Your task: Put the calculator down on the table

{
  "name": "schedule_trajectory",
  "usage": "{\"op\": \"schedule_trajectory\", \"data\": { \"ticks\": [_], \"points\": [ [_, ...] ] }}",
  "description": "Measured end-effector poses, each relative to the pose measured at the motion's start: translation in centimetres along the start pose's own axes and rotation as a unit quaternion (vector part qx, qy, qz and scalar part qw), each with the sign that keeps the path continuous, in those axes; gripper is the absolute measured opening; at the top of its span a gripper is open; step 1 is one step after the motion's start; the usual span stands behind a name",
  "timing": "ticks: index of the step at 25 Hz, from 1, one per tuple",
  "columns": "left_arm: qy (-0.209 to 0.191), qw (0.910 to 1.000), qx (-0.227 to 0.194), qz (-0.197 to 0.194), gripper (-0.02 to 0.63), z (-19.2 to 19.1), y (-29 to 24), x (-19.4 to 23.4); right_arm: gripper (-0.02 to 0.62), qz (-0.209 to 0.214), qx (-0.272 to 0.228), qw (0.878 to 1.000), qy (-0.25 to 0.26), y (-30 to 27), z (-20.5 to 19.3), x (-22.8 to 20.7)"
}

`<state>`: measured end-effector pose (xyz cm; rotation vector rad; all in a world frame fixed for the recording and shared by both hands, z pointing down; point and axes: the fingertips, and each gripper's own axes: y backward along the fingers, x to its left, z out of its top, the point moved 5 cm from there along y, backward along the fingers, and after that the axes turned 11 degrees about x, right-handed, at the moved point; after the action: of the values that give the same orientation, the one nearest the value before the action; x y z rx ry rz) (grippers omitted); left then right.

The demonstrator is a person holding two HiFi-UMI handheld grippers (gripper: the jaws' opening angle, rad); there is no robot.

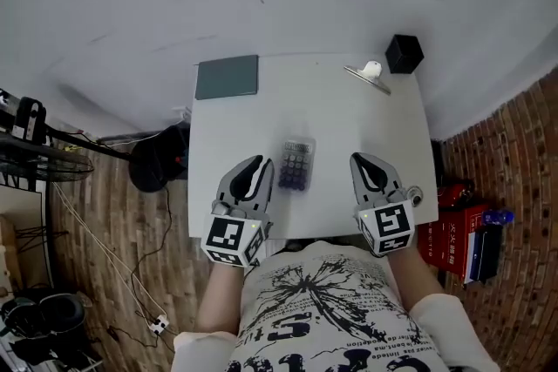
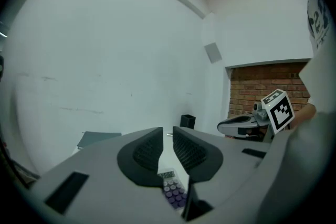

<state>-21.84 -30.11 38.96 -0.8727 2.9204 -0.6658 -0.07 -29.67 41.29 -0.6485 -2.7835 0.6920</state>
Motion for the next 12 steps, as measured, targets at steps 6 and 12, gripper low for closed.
{"op": "schedule_trajectory", "data": {
  "ticks": [6,12],
  "points": [
    [-0.04,0.9984,-0.039,-0.006,0.014,1.5,4.0,-1.4,0.014,-0.011,-0.038,0.999,0.007,3.7,1.2,1.2],
    [-0.074,0.9952,-0.054,-0.034,0.014,2.3,5.6,-3.2,0.014,0.007,-0.072,0.997,0.011,5.5,1.9,2.4]
  ]
}}
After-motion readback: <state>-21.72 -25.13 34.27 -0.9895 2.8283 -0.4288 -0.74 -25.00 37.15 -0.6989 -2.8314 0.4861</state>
